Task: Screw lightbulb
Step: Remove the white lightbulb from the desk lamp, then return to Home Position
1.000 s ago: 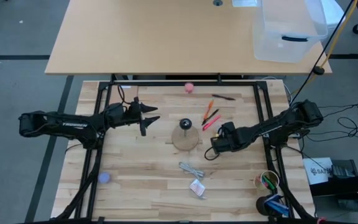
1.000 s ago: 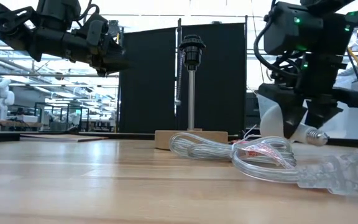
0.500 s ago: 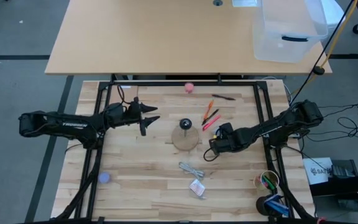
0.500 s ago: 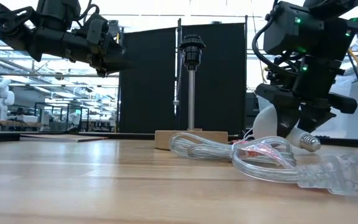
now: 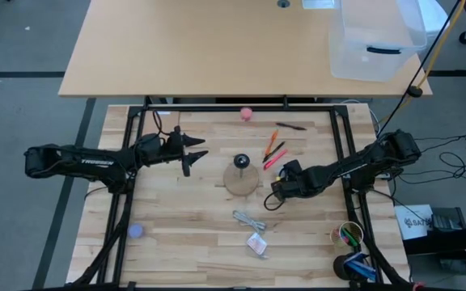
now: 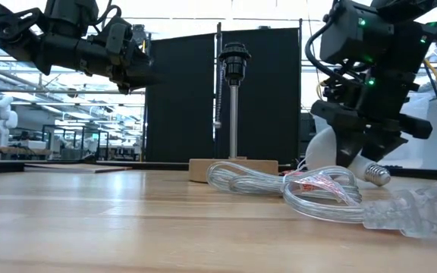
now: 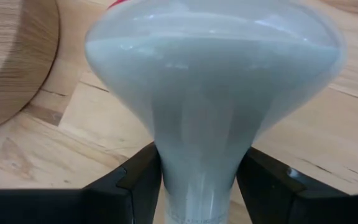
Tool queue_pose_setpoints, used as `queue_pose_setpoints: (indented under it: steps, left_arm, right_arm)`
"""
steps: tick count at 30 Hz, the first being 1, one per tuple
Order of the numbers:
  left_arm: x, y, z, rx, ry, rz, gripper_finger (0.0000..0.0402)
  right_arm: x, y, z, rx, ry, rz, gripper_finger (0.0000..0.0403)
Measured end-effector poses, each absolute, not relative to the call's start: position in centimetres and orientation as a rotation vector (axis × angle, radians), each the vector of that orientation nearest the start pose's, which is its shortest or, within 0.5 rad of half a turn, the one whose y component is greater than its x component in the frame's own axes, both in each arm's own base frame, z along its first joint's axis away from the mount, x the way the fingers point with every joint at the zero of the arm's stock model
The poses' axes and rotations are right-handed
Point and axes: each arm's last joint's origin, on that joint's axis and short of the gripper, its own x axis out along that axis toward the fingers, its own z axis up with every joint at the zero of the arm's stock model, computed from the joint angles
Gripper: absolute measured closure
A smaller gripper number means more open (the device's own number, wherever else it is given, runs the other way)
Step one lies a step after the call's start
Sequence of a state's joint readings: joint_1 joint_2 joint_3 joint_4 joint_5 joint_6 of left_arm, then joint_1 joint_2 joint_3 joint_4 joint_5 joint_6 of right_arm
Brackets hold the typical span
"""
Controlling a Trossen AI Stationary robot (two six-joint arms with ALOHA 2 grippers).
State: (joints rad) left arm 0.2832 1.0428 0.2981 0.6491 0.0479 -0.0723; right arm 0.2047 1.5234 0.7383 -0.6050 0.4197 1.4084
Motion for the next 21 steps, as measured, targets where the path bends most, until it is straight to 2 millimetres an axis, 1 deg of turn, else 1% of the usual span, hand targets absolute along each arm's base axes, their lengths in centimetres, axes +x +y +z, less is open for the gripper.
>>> queue_pose_setpoints:
  steps: [3,13,16,21]
  left_arm:
    - [19.6,5.6,20.0,-0.09,0.086,0.239,0.0182]
    - [19.6,5.6,20.0,-0.093,0.085,0.239,0.0182]
    - [19.6,5.5,20.0,-0.096,0.086,0.226,0.0182]
    - [19.7,5.5,20.0,-0.097,0.087,0.199,0.0182]
  right_arm:
    - [23.8,3.7,14.4,0.765,0.915,-1.007,0.0206]
    - [23.8,3.8,14.4,0.765,0.919,-1.005,0.0137]
    - [23.7,3.8,14.5,0.757,0.919,-0.995,0.0127]
    - [23.6,3.7,15.8,0.74,0.877,-0.949,0.0124]
